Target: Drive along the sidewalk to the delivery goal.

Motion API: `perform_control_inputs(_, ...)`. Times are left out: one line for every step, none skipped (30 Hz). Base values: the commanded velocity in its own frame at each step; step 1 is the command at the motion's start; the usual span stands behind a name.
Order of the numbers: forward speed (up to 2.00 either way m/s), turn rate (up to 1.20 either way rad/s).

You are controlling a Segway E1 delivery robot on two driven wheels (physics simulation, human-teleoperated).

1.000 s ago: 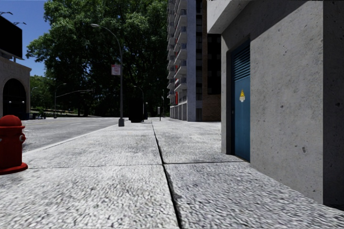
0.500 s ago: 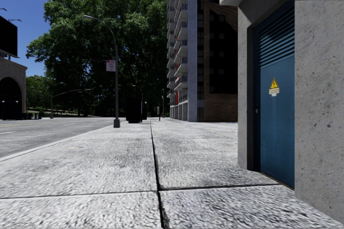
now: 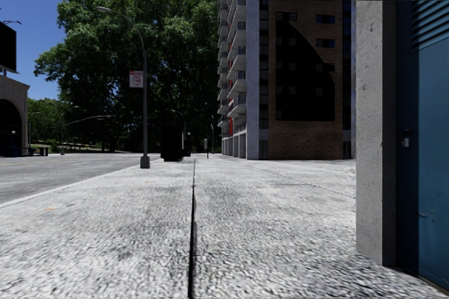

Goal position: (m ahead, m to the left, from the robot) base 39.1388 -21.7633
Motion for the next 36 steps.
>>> perform_control_inputs(2.0,0.0)
perform_control_inputs(2.0,0.0)
perform_control_inputs(2.0,0.0)
perform_control_inputs(2.0,0.0)
perform_control_inputs(2.0,0.0)
perform_control_inputs(2.0,0.0)
perform_control_inputs(2.0,0.0)
perform_control_inputs(2.0,0.0)
perform_control_inputs(2.0,0.0)
perform_control_inputs(2.0,0.0)
perform_control_inputs(2.0,0.0)
perform_control_inputs(2.0,0.0)
perform_control_inputs(2.0,0.0)
perform_control_inputs(2.0,0.0)
perform_control_inputs(2.0,0.0)
perform_control_inputs(2.0,0.0)
perform_control_inputs(2.0,0.0)
perform_control_inputs(2.0,0.0)
perform_control_inputs(2.0,0.0)
perform_control_inputs(2.0,0.0)
perform_control_inputs(2.0,0.0)
perform_control_inputs(2.0,0.0)
perform_control_inputs(2.0,0.0)
perform_control_inputs(2.0,-0.19)
perform_control_inputs(2.0,-0.71)
perform_control_inputs(2.0,-0.71)
perform_control_inputs(2.0,-0.87)
perform_control_inputs(2.0,-1.04)
perform_control_inputs(2.0,-1.14)
perform_control_inputs(2.0,-1.16)
perform_control_inputs(2.0,-1.16)
perform_control_inputs(2.0,-1.16)
perform_control_inputs(2.0,-1.16)
perform_control_inputs(2.0,-1.16)
perform_control_inputs(2.0,-1.16)
perform_control_inputs(2.0,-1.16)
